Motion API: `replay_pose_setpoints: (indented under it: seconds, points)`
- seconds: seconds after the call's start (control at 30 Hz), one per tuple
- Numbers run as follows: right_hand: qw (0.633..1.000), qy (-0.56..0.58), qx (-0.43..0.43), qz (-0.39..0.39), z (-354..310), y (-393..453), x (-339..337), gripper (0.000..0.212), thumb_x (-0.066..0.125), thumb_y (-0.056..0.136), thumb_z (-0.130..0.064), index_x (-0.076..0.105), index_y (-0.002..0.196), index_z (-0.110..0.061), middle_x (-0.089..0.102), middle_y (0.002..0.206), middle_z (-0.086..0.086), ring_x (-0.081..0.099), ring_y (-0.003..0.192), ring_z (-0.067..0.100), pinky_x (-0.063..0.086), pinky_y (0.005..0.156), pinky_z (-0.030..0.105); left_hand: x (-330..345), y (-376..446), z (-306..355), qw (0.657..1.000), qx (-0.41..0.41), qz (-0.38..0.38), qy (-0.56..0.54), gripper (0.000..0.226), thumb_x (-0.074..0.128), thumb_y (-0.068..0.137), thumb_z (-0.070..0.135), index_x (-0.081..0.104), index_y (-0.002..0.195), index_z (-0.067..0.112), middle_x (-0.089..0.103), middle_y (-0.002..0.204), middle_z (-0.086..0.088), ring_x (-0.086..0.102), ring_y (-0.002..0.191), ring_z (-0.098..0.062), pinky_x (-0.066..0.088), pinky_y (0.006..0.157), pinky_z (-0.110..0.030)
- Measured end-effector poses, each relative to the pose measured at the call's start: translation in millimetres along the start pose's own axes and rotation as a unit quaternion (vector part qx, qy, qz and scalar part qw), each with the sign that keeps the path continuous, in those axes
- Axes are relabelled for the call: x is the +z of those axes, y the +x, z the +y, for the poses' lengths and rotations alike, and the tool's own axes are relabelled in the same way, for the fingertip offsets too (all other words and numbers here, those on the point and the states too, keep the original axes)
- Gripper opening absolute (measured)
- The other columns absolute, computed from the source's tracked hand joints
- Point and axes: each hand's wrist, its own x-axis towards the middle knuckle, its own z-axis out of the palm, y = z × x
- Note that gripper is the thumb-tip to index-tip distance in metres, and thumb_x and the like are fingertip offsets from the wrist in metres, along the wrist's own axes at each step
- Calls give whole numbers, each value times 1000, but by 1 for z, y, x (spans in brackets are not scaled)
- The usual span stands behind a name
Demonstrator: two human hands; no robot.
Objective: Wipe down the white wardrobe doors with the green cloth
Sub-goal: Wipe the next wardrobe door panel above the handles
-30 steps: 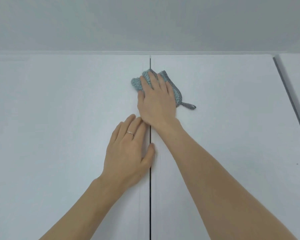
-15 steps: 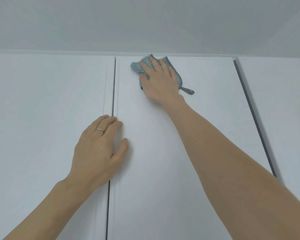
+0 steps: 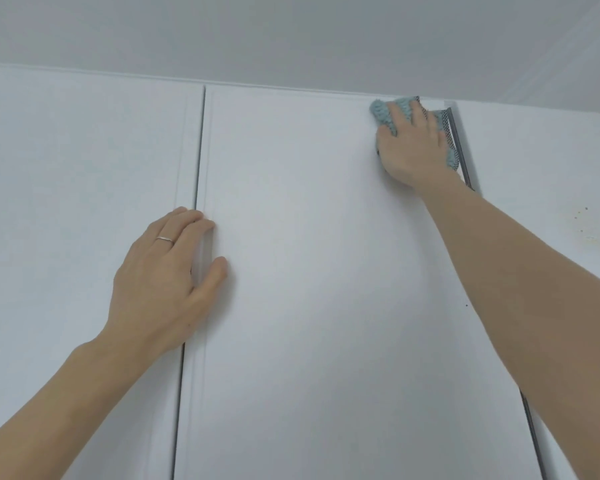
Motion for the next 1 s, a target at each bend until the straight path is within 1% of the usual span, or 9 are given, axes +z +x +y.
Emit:
replay_pose_setpoints:
  seconds: [0.1, 0.23, 0.33, 0.4, 0.5, 0.67, 0.77, 0.9, 1.0]
  points:
    - [1000, -3, -19, 8, -31, -14, 12, 56, 23, 109, -38, 11, 163, -36, -1, 172, 1, -4, 158, 27, -3, 127, 48, 0, -2, -1, 1000, 0, -3, -12, 55, 48, 94, 43, 59, 141, 16, 51, 152, 7, 36, 147, -17, 41, 109, -46]
    - [994, 2, -108, 11, -83, -50, 40, 54, 26, 108, -37, 17, 162, -40, 3, 172, -3, -2, 158, 24, -4, 127, 45, -2, -3, 1, 999, -11, -13, -36, 54, 46, 96, 41, 58, 143, 17, 49, 154, 8, 33, 149, -14, 39, 109, -45]
    - [983, -15, -183, 8, -113, -85, 58, 53, 29, 108, -39, 22, 161, -40, 7, 172, -4, 1, 158, 22, -3, 127, 44, -8, -4, 1, 997, -20, -31, -71, 53, 42, 97, 41, 52, 144, 20, 48, 153, 10, 33, 145, -11, 40, 101, -41]
    - [975, -23, -220, 3, -121, -109, 67, 52, 29, 108, -39, 24, 160, -40, 10, 172, -4, 2, 158, 21, -3, 127, 44, -13, -5, 0, 993, -39, -36, -103, 57, 38, 97, 44, 43, 150, 24, 45, 154, 9, 34, 143, -12, 37, 100, -37]
    - [965, -36, -261, 16, -121, -146, 79, 51, 30, 107, -40, 30, 159, -39, 18, 170, -4, 8, 158, 23, 1, 127, 45, -19, -7, -1, 987, -53, -13, -154, 61, 38, 100, 46, 35, 157, 24, 44, 157, 6, 40, 144, -13, 33, 106, -33]
    - [954, 7, -297, 46, -110, -230, 97, 48, 39, 106, -36, 46, 153, -29, 35, 164, 0, 23, 155, 27, 14, 126, 47, -26, -20, -1, 983, -77, 11, -169, 55, 38, 104, 46, 39, 155, 25, 48, 152, 7, 44, 139, -10, 34, 105, -33]
    - [956, 25, -290, 28, -97, -283, 101, 48, 40, 108, -34, 43, 155, -26, 31, 166, 0, 18, 157, 26, 14, 126, 48, -30, -38, 0, 984, -89, -11, -151, 55, 36, 103, 47, 42, 153, 25, 48, 152, 7, 42, 140, -12, 33, 104, -33]
    - [958, -7, -284, -35, -77, -361, 101, 50, 32, 111, -35, 31, 160, -27, 15, 171, -4, 5, 159, 22, 9, 128, 48, -34, -72, 5, 987, -81, -49, -127, 54, 36, 102, 47, 46, 151, 25, 46, 154, 8, 41, 141, -12, 34, 101, -32]
    - [955, -28, -289, -63, -59, -425, 104, 53, 32, 111, -36, 23, 162, -28, 9, 172, -5, 5, 159, 22, 10, 128, 48, -35, -101, 7, 987, -77, -73, -121, 53, 37, 102, 45, 49, 148, 21, 48, 153, 5, 41, 141, -14, 35, 102, -33]
